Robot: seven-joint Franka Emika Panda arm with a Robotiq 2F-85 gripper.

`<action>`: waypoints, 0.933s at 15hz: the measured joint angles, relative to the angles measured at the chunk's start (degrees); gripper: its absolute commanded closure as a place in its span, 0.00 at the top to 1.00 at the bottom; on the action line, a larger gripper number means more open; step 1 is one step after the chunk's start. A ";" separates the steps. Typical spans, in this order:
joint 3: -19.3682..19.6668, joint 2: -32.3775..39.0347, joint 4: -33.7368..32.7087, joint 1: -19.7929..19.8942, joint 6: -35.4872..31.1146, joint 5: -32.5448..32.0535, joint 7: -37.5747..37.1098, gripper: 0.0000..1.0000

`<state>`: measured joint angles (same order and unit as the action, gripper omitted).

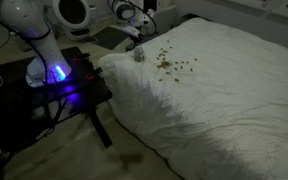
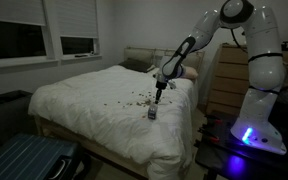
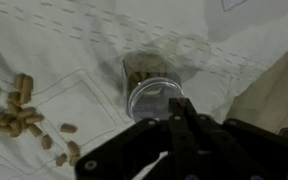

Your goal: Put some of the objects from the bed into the bottle

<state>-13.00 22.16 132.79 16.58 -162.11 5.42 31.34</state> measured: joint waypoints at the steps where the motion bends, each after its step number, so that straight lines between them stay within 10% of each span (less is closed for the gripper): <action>1: 0.01 0.59 0.02 -0.06 -1.13 -0.19 0.01 0.01; 11: 0.24 6.62 0.07 -0.07 -12.01 -6.09 -0.12 0.02; 14: 1.10 8.31 -0.07 -0.20 -14.21 -9.01 -0.34 0.32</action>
<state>-11.91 30.46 132.73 16.38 -176.32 -3.60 31.01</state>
